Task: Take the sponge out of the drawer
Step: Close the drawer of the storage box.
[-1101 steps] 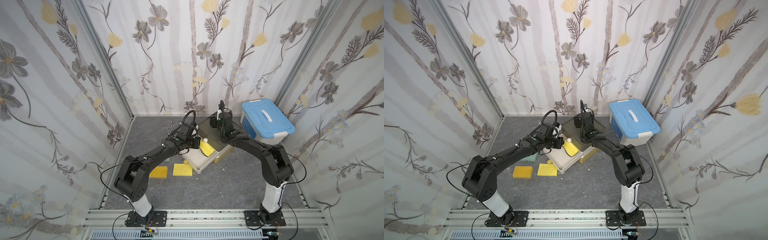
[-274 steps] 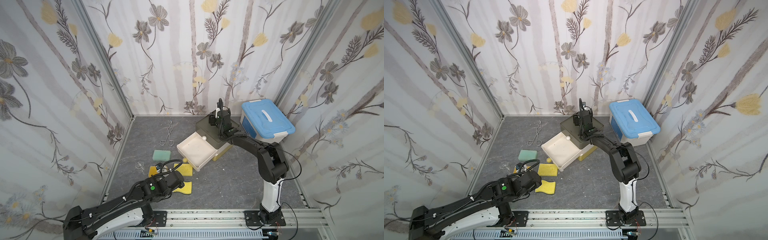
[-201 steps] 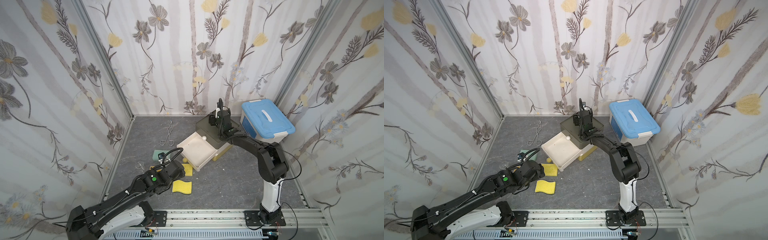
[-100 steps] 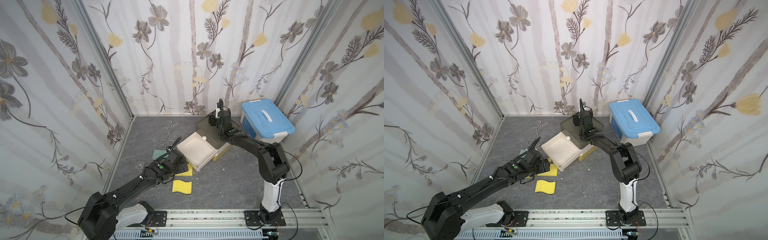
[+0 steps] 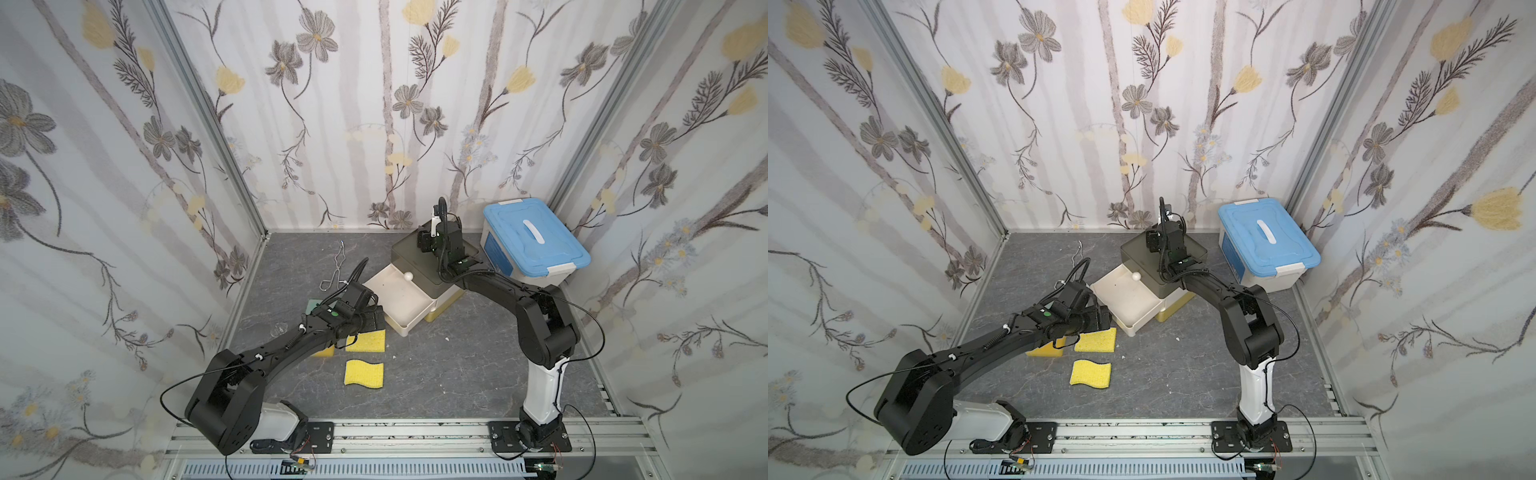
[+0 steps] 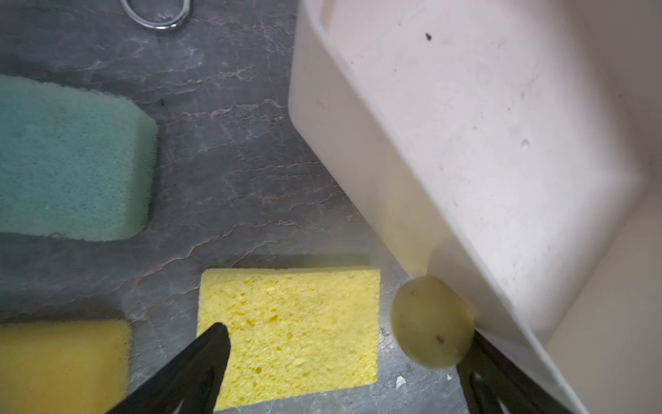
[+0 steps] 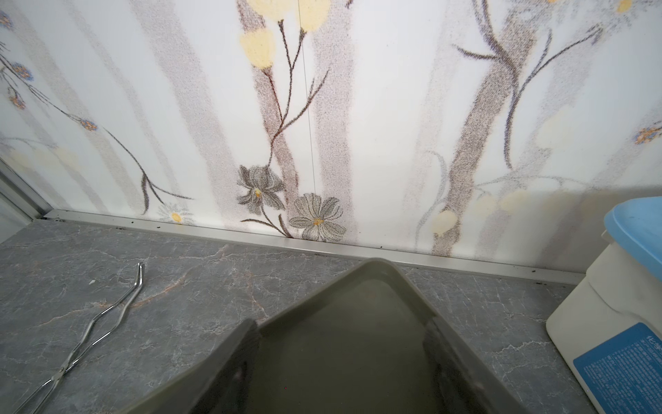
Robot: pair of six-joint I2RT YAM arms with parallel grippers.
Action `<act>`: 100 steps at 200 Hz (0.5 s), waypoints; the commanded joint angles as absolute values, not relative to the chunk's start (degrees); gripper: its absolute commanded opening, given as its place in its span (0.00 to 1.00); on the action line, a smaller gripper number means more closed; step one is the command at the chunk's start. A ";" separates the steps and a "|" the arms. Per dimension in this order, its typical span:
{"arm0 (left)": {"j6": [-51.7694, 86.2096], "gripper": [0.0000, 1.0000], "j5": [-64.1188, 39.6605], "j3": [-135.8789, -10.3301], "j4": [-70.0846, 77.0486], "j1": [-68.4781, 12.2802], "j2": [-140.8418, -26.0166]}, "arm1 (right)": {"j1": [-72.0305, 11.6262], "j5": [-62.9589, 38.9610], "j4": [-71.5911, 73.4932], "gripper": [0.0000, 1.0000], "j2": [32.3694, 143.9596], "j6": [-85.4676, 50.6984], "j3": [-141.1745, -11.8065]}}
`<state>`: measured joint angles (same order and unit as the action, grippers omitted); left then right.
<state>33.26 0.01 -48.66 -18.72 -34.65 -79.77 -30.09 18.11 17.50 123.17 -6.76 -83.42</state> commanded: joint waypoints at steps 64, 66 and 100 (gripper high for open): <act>32.25 1.00 -1.18 -50.03 -14.29 -34.54 -80.95 | -30.19 9.75 -11.10 0.74 126.15 -14.03 -80.86; 32.17 1.00 -1.22 -50.06 -14.21 -34.54 -80.95 | -30.22 9.75 -11.15 0.74 126.13 -14.05 -80.90; 31.56 1.00 -2.22 -49.92 -13.02 -34.54 -81.11 | -30.24 9.75 -11.34 0.74 126.01 -14.15 -80.88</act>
